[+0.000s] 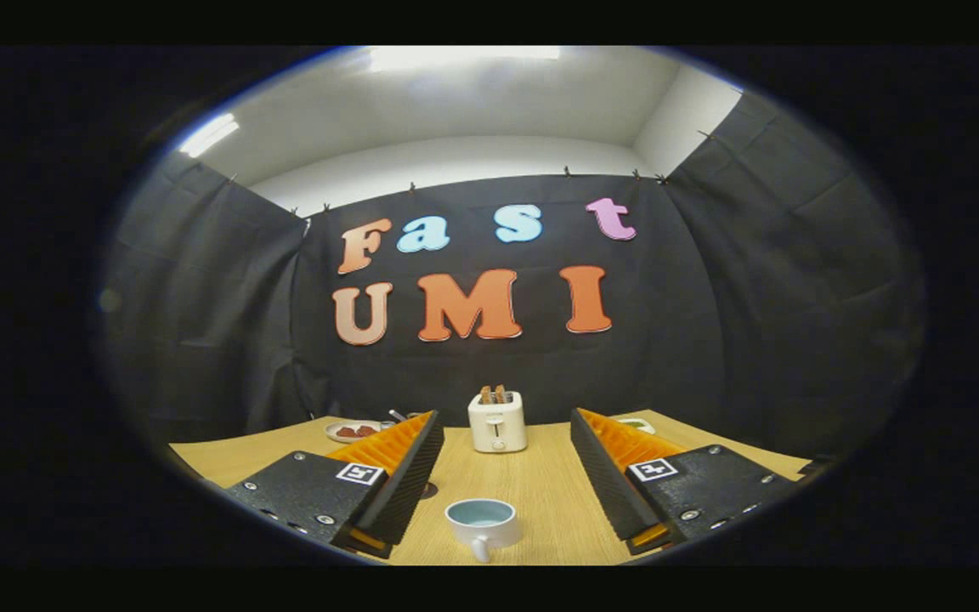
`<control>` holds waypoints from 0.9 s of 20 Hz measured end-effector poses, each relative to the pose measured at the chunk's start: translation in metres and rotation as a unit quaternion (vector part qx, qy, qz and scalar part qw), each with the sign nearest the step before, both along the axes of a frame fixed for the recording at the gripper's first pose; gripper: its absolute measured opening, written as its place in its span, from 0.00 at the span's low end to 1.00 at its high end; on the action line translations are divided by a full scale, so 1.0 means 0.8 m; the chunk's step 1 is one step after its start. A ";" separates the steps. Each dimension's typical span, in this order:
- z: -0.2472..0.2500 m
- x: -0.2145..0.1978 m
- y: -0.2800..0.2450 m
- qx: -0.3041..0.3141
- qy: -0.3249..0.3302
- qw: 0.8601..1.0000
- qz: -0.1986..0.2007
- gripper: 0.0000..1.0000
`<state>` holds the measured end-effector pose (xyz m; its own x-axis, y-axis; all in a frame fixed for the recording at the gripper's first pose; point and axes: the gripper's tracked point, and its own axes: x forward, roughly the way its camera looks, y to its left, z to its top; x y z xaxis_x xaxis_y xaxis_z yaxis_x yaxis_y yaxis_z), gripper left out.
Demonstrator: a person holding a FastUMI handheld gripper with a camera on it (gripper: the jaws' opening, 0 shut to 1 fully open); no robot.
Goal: Take the bottle from table, then pour the juice into the cup, finally place the bottle on the coaster
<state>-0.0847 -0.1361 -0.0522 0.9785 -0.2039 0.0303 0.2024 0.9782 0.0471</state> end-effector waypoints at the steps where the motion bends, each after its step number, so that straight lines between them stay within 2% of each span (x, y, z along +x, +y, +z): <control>1: 0.000 0.002 0.001 -0.009 0.002 1.000 -0.001 0.89; 7: 0.000 0.004 0.014 -0.045 0.004 0.999 0.003 0.89; 18: -0.003 0.004 0.013 -0.043 0.006 0.999 0.004 0.89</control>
